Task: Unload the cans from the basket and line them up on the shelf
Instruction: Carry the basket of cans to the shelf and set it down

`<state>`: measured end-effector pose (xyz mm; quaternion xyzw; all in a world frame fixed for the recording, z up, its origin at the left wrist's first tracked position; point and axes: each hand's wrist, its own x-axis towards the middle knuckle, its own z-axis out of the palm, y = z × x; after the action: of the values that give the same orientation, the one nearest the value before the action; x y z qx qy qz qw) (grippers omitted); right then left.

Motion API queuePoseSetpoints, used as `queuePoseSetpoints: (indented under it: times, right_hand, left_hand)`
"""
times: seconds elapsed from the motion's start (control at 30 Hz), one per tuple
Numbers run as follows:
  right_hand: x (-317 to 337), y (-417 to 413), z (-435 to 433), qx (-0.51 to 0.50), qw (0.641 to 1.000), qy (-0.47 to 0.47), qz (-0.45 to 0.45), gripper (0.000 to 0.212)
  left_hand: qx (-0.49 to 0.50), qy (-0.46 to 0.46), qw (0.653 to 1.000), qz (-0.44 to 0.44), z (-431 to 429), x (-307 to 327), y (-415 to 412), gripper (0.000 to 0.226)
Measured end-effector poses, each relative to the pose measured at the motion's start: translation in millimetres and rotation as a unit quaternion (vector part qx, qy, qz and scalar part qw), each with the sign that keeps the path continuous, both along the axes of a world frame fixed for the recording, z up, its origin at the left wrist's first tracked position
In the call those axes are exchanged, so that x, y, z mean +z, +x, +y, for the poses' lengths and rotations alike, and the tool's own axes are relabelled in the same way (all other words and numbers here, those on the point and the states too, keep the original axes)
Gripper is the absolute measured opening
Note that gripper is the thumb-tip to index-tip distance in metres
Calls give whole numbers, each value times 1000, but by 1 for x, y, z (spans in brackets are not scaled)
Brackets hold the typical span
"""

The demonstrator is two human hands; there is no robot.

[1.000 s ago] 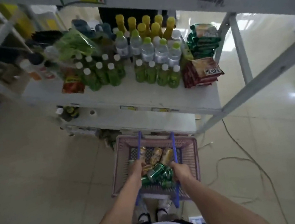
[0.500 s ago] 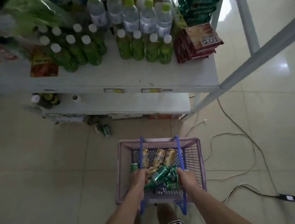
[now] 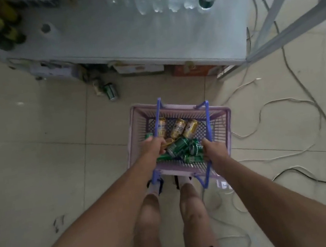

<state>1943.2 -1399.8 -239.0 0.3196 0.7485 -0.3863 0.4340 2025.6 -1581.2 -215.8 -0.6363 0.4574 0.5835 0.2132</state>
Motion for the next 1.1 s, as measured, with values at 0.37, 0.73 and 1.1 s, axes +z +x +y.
queuePoseSetpoints:
  times: [0.37, 0.73, 1.1]
  right_hand:
    - [-102, -93, -50, 33, 998, -47, 27, 29]
    - [-146, -146, -66, 142, 976, 85, 143, 39]
    - [-169, -120, -52, 296, 894, 257, 217, 43]
  left_hand:
    - [-2, -26, 999, 28, -60, -110, -86, 13]
    - [-79, -168, 981, 61, -71, -176, -105, 11]
    - [-189, -190, 961, -70, -76, -207, -46, 51]
